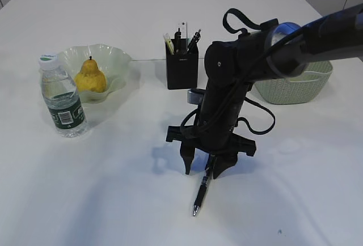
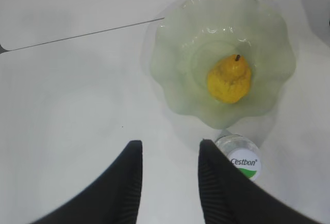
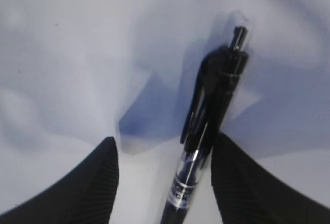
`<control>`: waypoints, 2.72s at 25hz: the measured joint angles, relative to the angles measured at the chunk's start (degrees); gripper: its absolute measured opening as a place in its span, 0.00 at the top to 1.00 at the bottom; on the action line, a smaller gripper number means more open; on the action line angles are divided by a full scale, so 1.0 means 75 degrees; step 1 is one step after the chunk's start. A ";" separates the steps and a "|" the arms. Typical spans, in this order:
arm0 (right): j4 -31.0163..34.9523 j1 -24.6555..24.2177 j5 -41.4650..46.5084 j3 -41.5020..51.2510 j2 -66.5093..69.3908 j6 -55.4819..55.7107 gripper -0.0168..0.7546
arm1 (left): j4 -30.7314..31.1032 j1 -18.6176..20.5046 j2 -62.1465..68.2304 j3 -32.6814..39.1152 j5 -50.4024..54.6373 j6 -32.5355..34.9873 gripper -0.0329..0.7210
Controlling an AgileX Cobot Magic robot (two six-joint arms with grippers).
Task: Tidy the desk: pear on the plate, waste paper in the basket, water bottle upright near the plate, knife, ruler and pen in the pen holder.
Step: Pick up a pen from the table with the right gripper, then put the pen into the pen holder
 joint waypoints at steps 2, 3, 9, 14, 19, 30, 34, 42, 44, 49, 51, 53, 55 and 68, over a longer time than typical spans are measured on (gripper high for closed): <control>0.0139 0.0000 0.0047 -0.0012 0.0016 0.0225 0.38 | 0.0000 0.0000 0.0000 0.0000 0.0000 0.0000 0.62; 0.0190 0.0000 0.0064 -0.0012 0.0016 0.0310 0.38 | 0.0000 0.0000 0.0000 0.0000 0.0000 0.0000 0.62; 0.0293 0.0000 0.0143 -0.0030 0.0047 0.0512 0.51 | 0.0015 0.0000 0.0000 0.0000 0.0000 0.0000 0.62; 0.0175 0.0000 0.0243 -0.0030 0.0076 0.0541 0.71 | 0.0029 0.0000 0.0000 0.0000 0.0000 0.0000 0.62; -0.0163 0.0000 0.0344 -0.0048 0.0082 0.0472 0.80 | 0.0058 0.0000 0.0000 0.0000 0.0000 0.0000 0.62; -0.1096 0.0017 0.0385 -0.0372 0.0166 -0.0452 0.82 | 0.0130 0.0000 0.0000 0.0000 0.0000 0.0000 0.62; -0.1833 0.0035 0.0611 -0.0720 0.0301 -0.1441 0.82 | 0.0295 0.0000 0.0000 0.0000 0.0000 0.0000 0.62; -0.2545 0.0021 0.1394 -0.1919 0.0355 -0.2165 0.82 | 0.0350 0.0000 0.0000 0.0000 0.0000 0.0000 0.62; -0.2461 0.0021 0.1444 -0.2159 0.0289 -0.2181 0.82 | 0.0350 0.0000 0.0000 0.0000 0.0000 0.0000 0.62; -0.2325 0.0021 0.1456 -0.2325 0.0012 -0.2195 0.82 | 0.0350 0.0000 0.0000 0.0000 0.0000 0.0000 0.62; -0.2299 0.0021 0.1365 -0.2329 -0.0141 -0.2206 0.82 | 0.0350 0.0000 0.0000 0.0000 0.0000 0.0000 0.62; -0.2299 0.0021 0.1072 -0.2329 -0.0360 -0.2224 0.82 | 0.0350 0.0000 0.0000 0.0000 0.0000 0.0000 0.62; -0.2354 0.0021 0.0738 -0.2329 -0.0636 -0.2224 0.82 | 0.0350 0.0000 0.0000 0.0000 0.0000 0.0000 0.62; -0.3427 0.0021 -0.2374 -0.1626 -0.2397 -0.2240 0.82 | 0.0350 0.0000 0.0000 0.0000 0.0000 0.0000 0.62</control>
